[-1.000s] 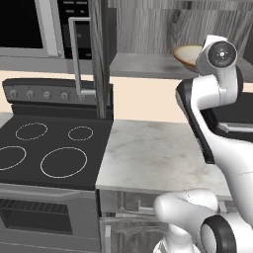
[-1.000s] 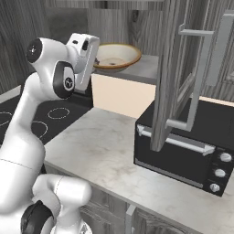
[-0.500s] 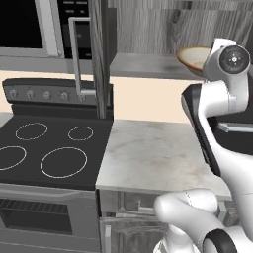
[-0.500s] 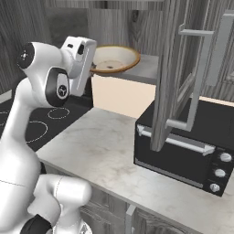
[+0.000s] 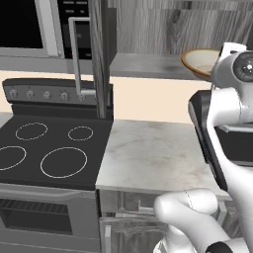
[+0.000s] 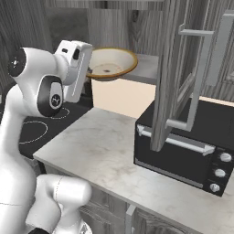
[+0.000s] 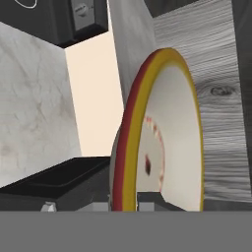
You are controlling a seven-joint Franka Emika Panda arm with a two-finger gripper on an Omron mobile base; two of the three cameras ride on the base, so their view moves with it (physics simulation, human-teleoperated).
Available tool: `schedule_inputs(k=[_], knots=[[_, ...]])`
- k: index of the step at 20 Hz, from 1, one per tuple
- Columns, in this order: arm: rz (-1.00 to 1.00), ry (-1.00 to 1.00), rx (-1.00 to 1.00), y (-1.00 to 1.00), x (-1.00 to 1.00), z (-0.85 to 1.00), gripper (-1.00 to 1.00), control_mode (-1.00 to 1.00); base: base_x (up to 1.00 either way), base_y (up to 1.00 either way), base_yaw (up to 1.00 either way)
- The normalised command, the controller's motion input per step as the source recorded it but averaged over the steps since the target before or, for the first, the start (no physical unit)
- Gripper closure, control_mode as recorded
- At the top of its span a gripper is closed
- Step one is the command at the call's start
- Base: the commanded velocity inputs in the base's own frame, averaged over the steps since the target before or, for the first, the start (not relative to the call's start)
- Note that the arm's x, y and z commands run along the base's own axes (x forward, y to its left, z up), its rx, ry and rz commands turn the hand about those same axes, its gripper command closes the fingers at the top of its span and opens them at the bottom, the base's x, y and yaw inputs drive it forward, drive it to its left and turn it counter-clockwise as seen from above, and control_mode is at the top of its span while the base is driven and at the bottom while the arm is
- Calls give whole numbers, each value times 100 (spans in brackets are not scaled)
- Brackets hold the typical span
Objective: Move the bowls from the cabinet to the plates on the dining table.
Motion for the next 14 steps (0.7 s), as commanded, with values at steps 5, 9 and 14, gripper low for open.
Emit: schedule_inputs(k=[5,9,14], knots=[[2,0,0,-1,-32,0,100,-100,0,0,0],[2,0,0,-5,-37,0,100,-100,0,0,0],[1,0,0,-8,-37,0,100,-100,0,0,0]])
